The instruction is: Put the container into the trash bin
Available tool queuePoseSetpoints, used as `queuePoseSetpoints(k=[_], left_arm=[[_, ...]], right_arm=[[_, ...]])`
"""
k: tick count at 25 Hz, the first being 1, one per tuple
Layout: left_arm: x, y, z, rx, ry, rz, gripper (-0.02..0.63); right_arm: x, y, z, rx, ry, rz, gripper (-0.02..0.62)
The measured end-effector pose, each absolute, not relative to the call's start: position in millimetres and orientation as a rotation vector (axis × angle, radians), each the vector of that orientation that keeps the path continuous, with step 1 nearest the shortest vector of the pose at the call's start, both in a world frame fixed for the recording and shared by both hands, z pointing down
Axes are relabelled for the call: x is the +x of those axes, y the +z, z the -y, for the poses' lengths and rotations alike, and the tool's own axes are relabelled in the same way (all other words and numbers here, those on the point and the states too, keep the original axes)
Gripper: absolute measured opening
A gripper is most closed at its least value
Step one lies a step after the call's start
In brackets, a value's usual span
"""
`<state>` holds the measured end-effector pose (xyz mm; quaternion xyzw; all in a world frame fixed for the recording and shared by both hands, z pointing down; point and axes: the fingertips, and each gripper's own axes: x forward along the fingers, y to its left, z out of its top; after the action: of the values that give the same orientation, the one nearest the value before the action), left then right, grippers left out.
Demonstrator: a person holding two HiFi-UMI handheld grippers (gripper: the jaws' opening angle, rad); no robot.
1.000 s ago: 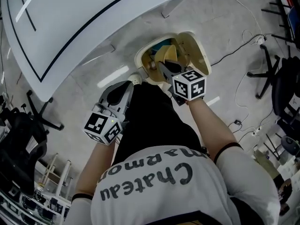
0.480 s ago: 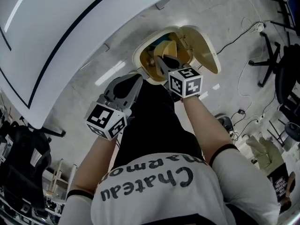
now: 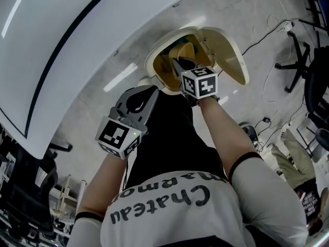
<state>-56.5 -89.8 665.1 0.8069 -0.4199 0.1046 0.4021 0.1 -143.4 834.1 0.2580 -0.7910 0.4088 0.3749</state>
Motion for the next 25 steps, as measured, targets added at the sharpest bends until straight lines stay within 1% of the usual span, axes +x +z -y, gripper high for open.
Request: queuePoseSetpoints(k=[10, 17, 25], left_arm=[[-57, 680, 84, 1.991, 0.246, 1.061, 0.025], [-55, 684, 85, 1.978, 0.248, 1.07, 0.025], [-45, 686, 81, 1.963, 0.248, 1.056, 0.025]], right_arm=[[3, 868, 134, 0.616, 1.086, 1.92, 0.035], [-7, 886, 126, 0.55, 1.057, 1.883, 0.035], [-6, 889, 130, 0.552, 1.085, 1.863, 0.035]])
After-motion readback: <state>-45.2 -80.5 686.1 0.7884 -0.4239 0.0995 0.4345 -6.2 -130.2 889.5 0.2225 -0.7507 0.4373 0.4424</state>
